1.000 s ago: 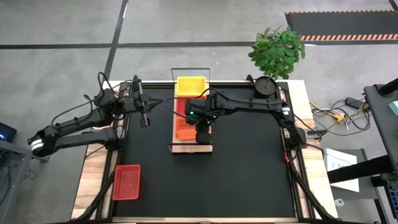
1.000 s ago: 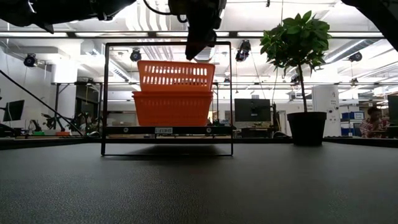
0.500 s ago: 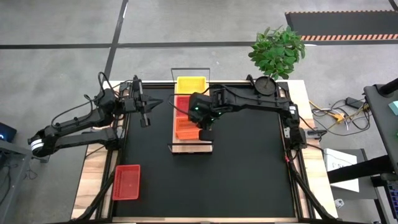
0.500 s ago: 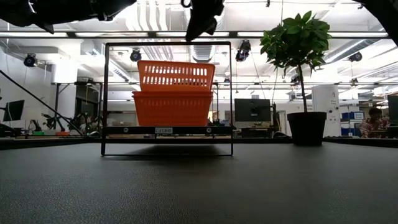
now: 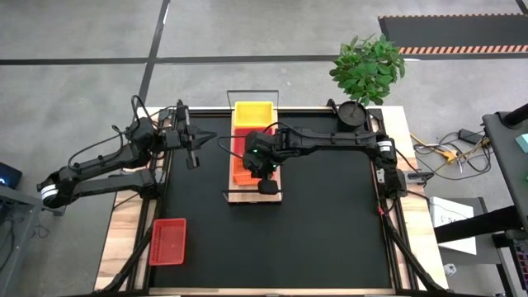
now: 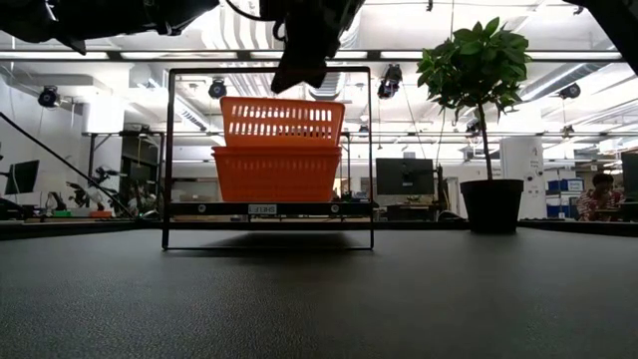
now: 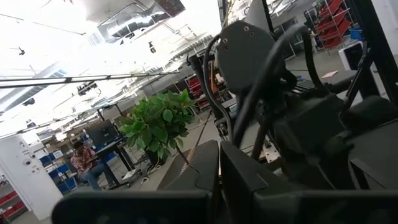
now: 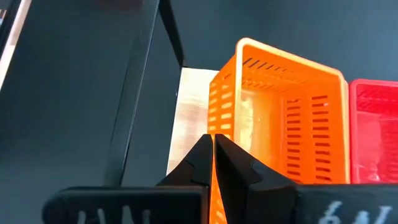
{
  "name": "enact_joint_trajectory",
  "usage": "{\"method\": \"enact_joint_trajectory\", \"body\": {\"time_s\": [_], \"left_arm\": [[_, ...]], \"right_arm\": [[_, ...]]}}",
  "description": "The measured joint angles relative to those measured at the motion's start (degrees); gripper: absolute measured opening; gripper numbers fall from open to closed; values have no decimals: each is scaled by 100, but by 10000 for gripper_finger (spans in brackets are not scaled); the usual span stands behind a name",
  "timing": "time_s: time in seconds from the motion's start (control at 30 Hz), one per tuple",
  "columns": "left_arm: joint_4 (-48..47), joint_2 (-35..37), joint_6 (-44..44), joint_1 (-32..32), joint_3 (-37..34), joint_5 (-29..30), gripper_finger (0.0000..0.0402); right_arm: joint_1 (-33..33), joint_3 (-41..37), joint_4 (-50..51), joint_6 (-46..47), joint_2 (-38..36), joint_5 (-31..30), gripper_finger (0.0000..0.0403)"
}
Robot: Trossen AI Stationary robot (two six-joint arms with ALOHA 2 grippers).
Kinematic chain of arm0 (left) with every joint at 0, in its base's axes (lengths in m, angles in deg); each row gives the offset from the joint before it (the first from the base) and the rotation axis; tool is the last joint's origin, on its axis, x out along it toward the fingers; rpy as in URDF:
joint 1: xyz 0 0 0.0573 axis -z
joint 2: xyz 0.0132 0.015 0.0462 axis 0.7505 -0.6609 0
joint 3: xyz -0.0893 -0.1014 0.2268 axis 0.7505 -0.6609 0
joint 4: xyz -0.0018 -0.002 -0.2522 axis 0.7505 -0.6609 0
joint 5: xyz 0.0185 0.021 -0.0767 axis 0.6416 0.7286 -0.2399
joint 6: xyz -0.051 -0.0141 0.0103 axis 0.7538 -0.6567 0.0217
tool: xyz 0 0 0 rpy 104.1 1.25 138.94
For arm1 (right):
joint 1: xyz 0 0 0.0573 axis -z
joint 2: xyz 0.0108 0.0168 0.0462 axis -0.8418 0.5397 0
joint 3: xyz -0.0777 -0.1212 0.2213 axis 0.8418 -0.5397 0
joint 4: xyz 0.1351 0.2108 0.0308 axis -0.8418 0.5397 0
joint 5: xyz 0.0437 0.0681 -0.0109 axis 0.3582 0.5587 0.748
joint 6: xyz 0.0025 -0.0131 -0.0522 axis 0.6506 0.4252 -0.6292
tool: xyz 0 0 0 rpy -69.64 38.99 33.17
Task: Stack baskets on shelf by color
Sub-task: Stack the orange bin on top of the stacked orange bins on the shelf, then stack the red bin on top of the stacked red bins on the shelf
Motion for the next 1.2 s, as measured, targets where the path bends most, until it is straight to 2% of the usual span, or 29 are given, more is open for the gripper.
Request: {"method": "enact_joint_trajectory", "body": {"time_s": [0.47,0.77,1.2], "left_arm": [[11,4,3,0,-2,-1,0],[17,15,8,3,-4,-2,0],[13,9,5,2,-4,-2,0]], "right_arm": [[-3,-550,-881,198,-1,3,8],[47,-220,-940,148,-34,-49,8],[58,-447,-1093,301,141,-54,8]]}}
